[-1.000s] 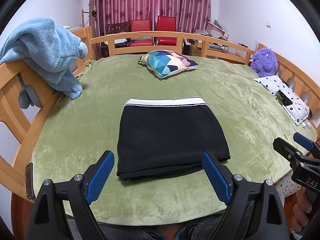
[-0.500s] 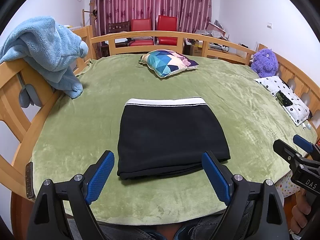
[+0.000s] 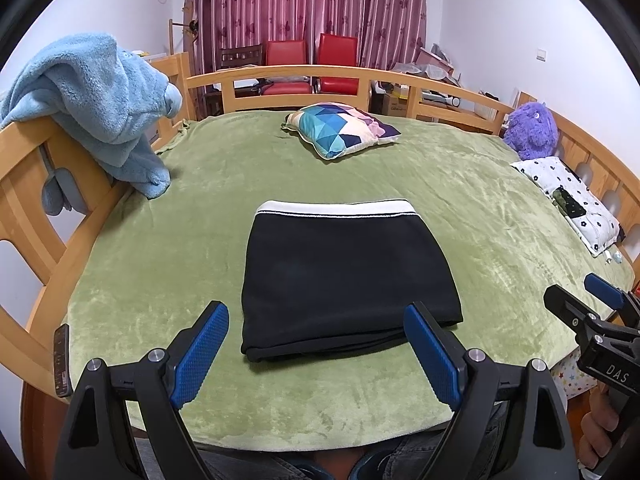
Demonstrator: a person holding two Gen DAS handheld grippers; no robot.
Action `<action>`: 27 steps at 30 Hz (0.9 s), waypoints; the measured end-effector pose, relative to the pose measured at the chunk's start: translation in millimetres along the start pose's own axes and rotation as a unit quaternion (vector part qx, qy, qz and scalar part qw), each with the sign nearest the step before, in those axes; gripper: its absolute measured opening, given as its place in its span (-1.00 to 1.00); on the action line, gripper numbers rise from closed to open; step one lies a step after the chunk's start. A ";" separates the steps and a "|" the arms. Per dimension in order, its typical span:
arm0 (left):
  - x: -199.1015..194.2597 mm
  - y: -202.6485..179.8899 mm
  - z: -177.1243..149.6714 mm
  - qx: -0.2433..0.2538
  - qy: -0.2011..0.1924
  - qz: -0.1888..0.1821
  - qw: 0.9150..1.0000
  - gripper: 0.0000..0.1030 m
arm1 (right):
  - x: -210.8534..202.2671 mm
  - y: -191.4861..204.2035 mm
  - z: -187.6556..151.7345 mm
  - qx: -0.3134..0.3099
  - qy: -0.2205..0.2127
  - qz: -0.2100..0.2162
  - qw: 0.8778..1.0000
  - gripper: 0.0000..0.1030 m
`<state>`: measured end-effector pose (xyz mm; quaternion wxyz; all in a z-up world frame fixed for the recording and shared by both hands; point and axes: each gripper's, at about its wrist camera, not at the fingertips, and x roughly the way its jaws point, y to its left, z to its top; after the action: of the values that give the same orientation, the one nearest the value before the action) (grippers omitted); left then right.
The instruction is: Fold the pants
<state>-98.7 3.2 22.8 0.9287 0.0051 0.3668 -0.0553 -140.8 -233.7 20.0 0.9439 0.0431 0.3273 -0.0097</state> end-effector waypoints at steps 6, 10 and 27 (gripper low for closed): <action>0.7 3.2 2.0 0.001 0.000 -0.004 1.000 0.73 | -0.3 2.2 0.7 -0.006 -0.005 -0.004 1.000 0.93; 0.6 4.4 3.6 0.000 0.001 -0.004 1.000 0.73 | 0.1 3.2 2.5 -0.003 -0.004 -0.003 1.000 0.93; 9.4 17.5 13.0 0.003 -0.001 -0.003 1.000 0.73 | 10.0 5.7 10.6 -0.010 0.000 0.003 1.000 0.93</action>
<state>-81.2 19.0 25.4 0.9289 0.0069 0.3656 -0.0590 -126.1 -228.9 22.5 0.9442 0.0346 0.3276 -0.0032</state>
